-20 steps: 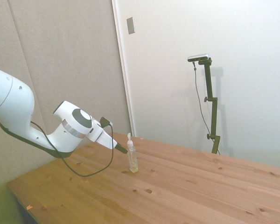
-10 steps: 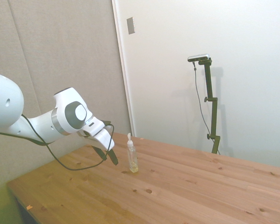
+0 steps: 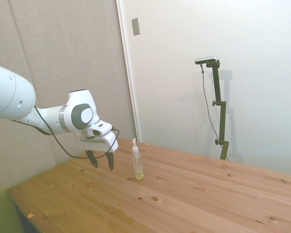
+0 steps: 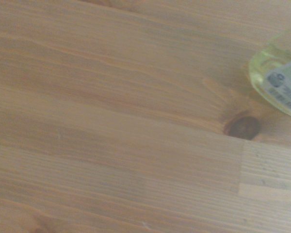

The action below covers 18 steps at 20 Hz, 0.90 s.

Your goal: Stand the sanitizer

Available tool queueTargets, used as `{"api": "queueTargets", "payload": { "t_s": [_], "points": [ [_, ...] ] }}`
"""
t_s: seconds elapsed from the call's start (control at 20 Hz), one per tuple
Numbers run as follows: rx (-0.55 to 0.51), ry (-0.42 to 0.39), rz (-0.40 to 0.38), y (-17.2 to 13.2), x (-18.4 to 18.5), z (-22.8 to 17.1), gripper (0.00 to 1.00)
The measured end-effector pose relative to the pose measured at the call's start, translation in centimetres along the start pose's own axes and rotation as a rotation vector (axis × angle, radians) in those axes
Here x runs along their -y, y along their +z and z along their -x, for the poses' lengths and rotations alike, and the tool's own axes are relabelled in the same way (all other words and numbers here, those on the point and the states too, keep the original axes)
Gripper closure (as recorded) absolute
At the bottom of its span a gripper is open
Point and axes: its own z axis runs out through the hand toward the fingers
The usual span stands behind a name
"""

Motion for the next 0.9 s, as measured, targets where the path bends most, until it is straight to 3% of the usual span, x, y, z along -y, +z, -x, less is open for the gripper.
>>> {"api": "queueTargets", "payload": {
  "t_s": [0.3, 0.6, 0.9],
  "points": [
    [0.076, -0.050, 0.003, 1.4, 2.3, 1.9, 0.00],
    [0.056, -0.099, 0.059, 2.9, 4.5, 4.2, 0.00],
    [0.036, -0.068, 0.043, 1.1, 2.3, 3.8, 0.00]
  ]
}}
